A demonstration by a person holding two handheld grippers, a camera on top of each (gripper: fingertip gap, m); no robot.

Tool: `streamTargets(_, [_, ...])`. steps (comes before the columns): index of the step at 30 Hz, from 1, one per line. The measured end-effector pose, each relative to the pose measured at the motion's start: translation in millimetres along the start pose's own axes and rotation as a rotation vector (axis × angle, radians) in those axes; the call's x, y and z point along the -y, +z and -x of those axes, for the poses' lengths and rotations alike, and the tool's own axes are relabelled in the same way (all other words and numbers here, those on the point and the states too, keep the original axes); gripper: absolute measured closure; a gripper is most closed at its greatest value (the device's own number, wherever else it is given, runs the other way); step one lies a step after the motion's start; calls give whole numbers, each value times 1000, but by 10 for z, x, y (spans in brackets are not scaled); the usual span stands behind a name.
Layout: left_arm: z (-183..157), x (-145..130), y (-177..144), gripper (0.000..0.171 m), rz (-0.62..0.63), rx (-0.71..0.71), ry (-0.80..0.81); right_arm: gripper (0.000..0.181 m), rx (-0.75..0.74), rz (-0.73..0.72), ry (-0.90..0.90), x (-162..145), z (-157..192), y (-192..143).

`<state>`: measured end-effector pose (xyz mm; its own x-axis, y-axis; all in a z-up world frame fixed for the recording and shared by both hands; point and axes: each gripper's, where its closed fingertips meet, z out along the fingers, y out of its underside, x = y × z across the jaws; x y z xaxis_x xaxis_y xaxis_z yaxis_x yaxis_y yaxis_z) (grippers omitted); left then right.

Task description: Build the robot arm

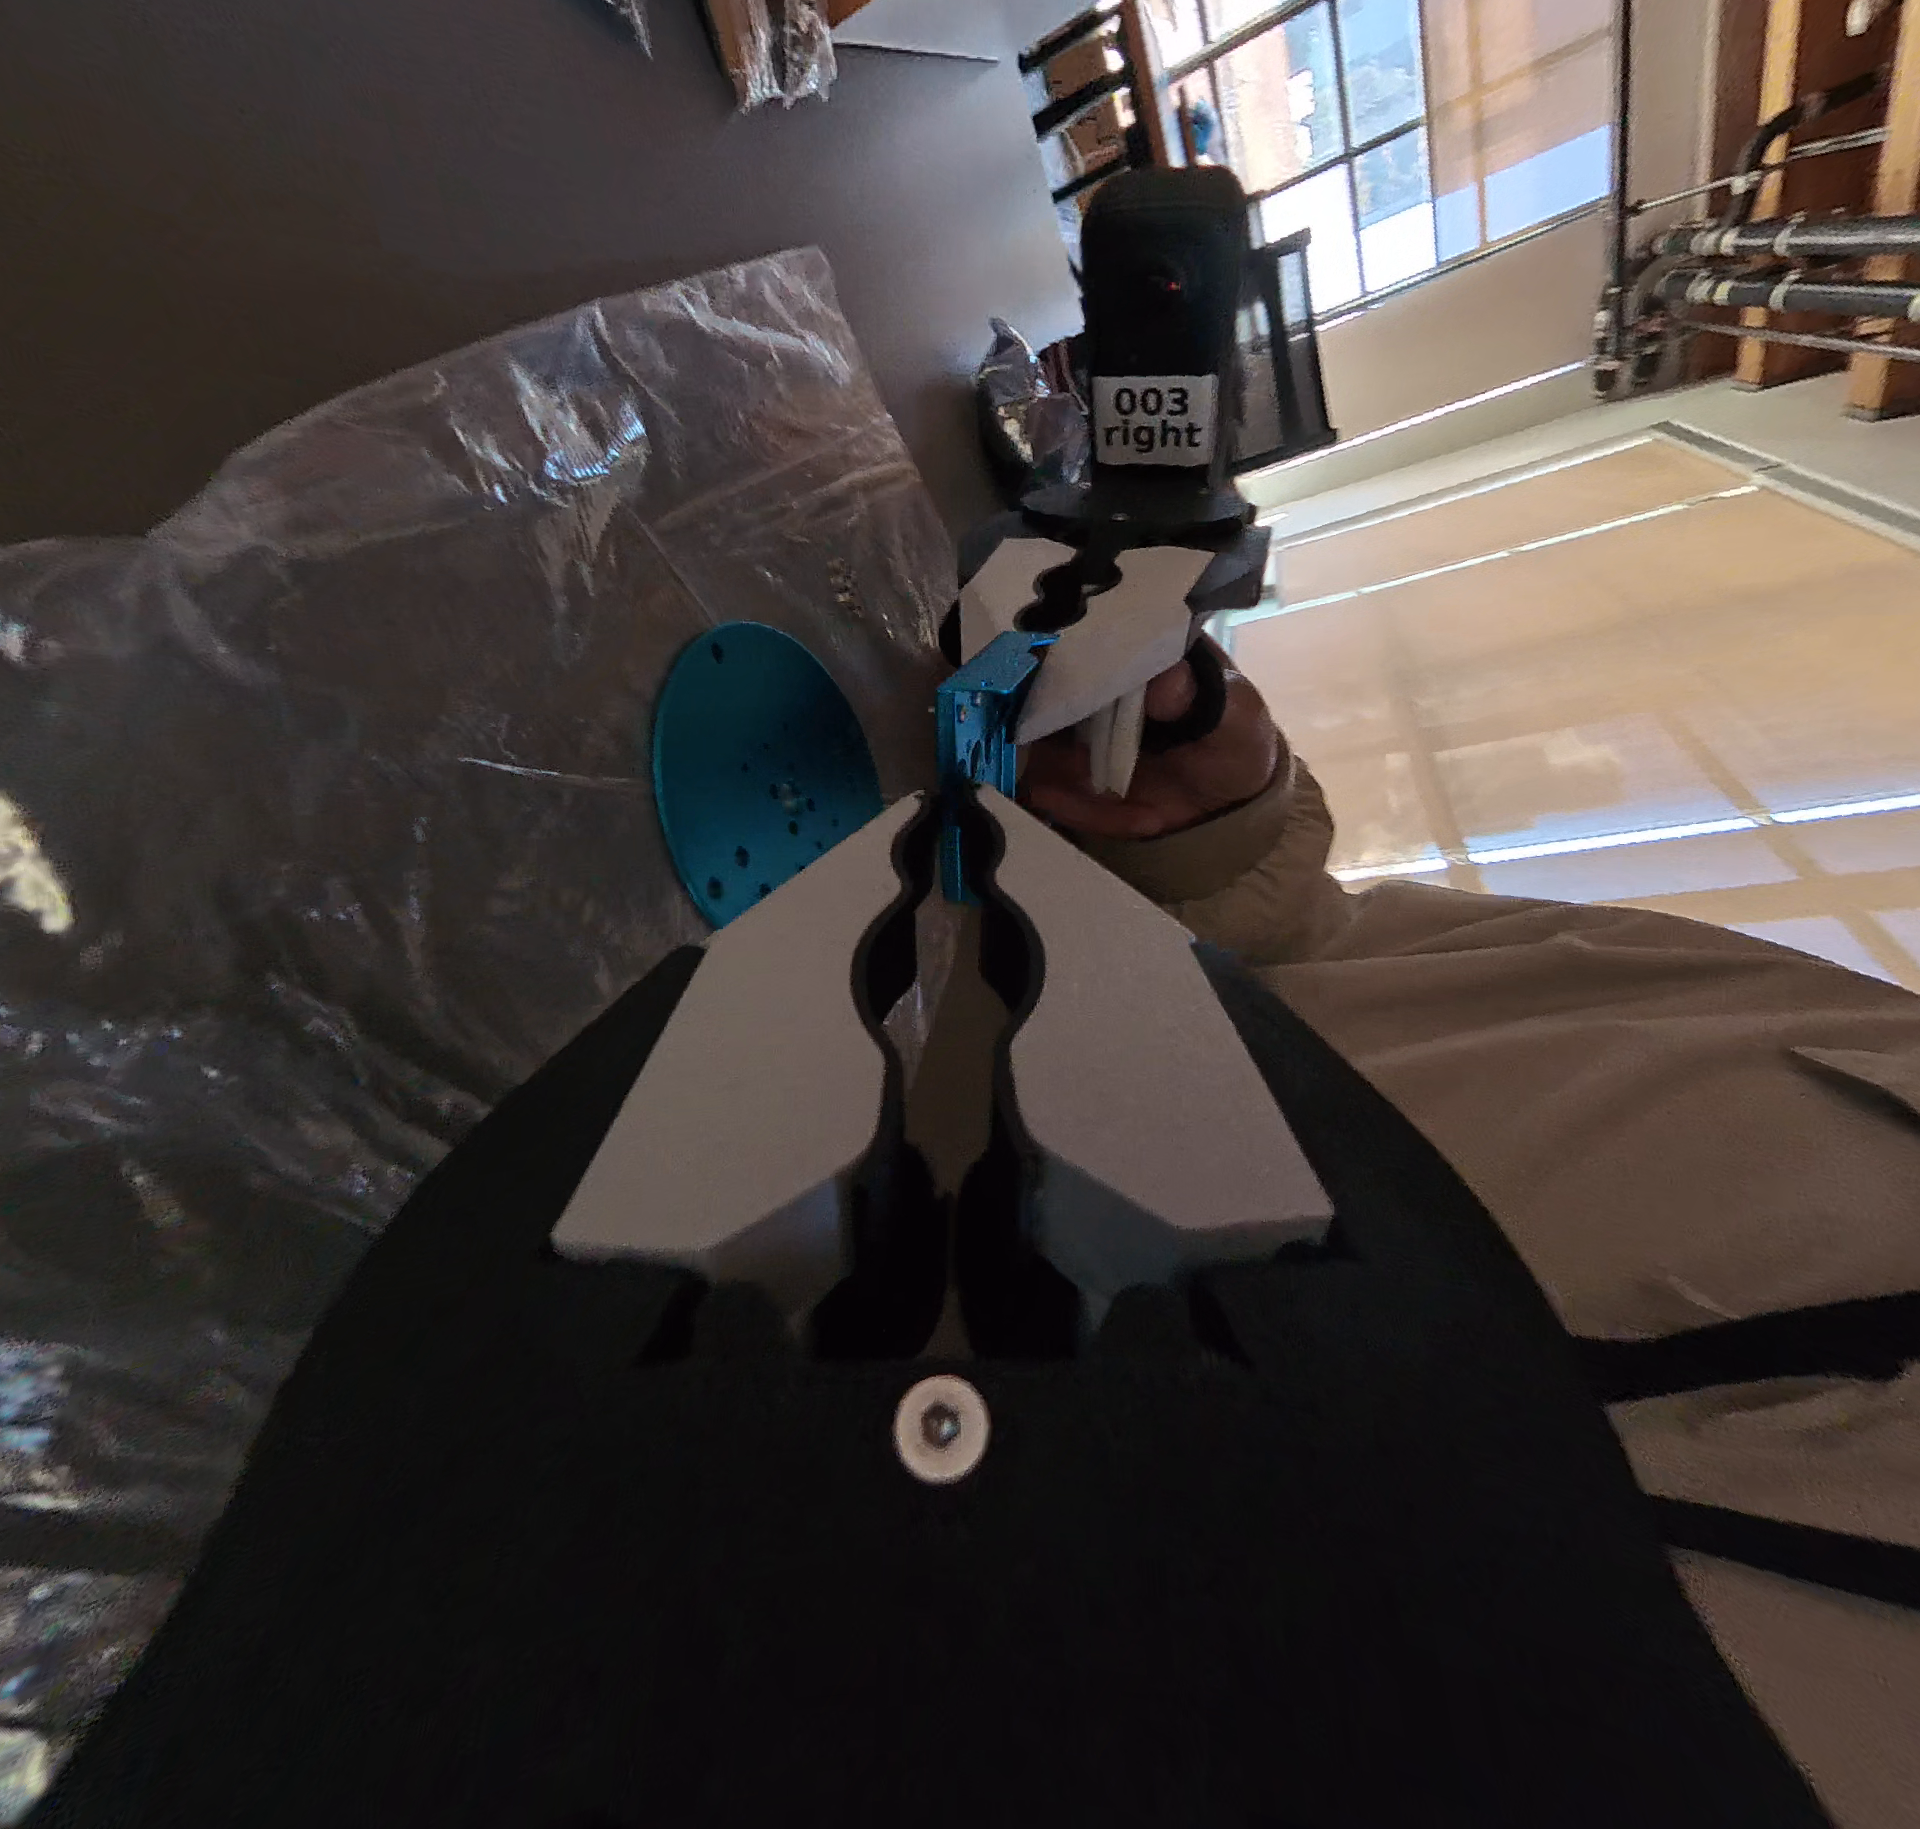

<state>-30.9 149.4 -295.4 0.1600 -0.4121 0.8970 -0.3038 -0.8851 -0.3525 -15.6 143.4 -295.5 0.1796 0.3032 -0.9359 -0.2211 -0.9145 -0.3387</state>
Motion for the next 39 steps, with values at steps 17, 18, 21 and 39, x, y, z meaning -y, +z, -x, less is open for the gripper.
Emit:
streamTargets(17, [125,-238,-87,170,-10,19,-121,146,-468,308,-724,198,-276,-243])
streamTargets(18, [123,-265,-57,170,-4,23,-120,144,-476,327,-738,237,-292,-224])
streamTargets(21, [116,-338,13,170,20,34,-117,134,-396,415,-655,193,-303,-120])
streamTargets(39, [308,-312,37,171,17,126,-114,144,-116,456,-259,-21,-255,53])
